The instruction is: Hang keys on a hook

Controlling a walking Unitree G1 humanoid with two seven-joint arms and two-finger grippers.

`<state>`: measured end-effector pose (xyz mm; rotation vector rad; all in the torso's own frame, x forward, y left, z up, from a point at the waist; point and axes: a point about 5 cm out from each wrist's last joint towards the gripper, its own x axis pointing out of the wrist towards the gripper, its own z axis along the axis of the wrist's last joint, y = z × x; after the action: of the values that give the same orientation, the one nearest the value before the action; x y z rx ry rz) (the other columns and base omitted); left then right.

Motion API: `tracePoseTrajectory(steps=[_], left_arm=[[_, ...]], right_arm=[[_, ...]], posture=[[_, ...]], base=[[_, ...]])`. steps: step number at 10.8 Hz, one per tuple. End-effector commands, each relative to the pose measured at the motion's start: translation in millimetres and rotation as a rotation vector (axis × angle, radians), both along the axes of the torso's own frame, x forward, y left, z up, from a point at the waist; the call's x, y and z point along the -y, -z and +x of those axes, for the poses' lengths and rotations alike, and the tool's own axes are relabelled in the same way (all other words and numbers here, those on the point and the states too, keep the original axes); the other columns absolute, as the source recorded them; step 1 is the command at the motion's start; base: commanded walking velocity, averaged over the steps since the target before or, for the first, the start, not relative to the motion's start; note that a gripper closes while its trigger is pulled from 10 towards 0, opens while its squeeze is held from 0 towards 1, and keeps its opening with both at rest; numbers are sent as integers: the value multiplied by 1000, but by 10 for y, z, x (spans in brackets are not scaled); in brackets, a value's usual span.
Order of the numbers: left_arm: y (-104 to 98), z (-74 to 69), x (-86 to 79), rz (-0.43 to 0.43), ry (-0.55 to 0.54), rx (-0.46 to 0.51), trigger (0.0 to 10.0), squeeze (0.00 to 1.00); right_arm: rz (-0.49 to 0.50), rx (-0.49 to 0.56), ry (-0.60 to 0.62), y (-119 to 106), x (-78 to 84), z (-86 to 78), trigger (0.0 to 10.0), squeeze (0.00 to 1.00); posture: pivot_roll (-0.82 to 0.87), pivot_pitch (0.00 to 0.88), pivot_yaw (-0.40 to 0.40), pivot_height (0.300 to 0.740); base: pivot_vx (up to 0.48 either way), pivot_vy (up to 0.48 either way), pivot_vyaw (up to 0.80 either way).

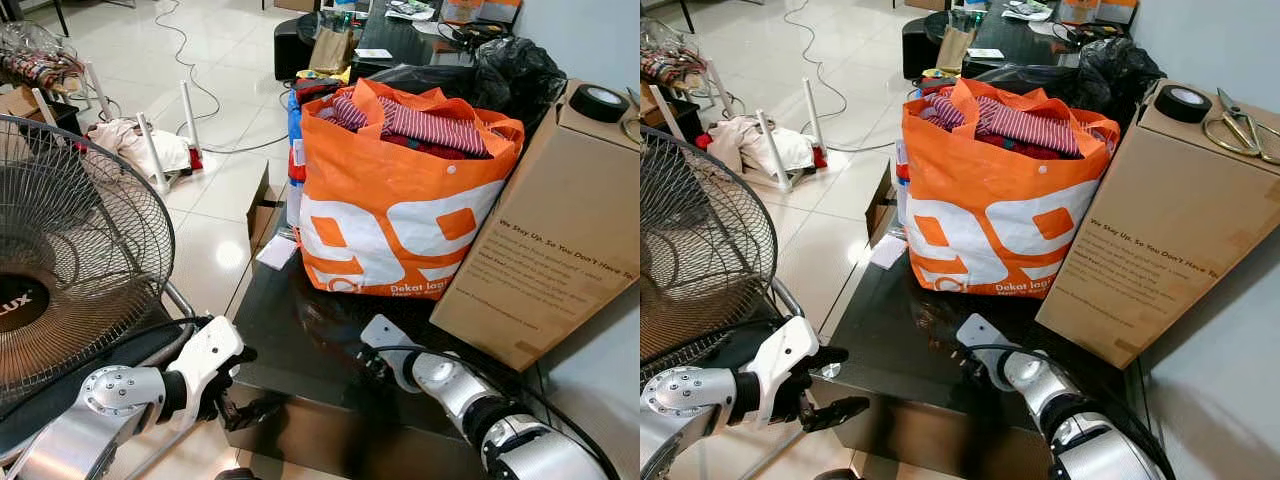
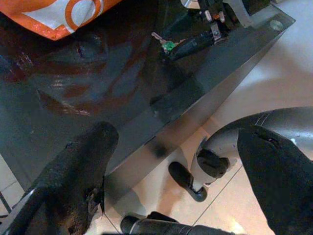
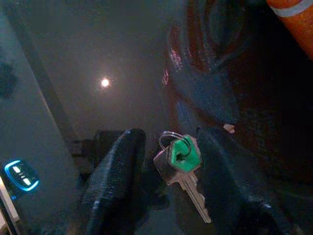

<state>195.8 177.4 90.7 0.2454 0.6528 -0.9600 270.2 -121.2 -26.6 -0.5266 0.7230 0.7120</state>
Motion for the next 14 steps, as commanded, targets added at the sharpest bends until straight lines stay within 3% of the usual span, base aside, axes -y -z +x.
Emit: tracePoseTrajectory(steps=[1,4,10,11,12,14], left_arm=[[-55,10,8,4,10,20,10000,478],[-57,2,-2,5,14,13,10000,482],[-55,49,16,5,25,22,10000,482],[-54,56,18,3,23,29,10000,482],[-75,81,18,-7,8,48,10000,482],[-138,143,16,-43,-29,85,10000,475]], right_arm=[[-16,-16,15,36,44,-33,3373,0],[-28,-33,16,84,45,-89,1216,0],[-9,-17,38,55,85,-55,392,0],[21,-4,51,21,88,-22,0,0],[116,12,130,-45,102,43,0,0],[380,11,364,-157,161,143,0,0]], posture=[[78,18,-62,740],[80,24,-57,740],[70,0,-49,740],[69,0,-53,740],[72,0,-60,740],[69,0,-61,740]], base=[[0,0,0],[0,0,0],[0,0,0],[0,0,0],[0,0,0],[0,0,0]])
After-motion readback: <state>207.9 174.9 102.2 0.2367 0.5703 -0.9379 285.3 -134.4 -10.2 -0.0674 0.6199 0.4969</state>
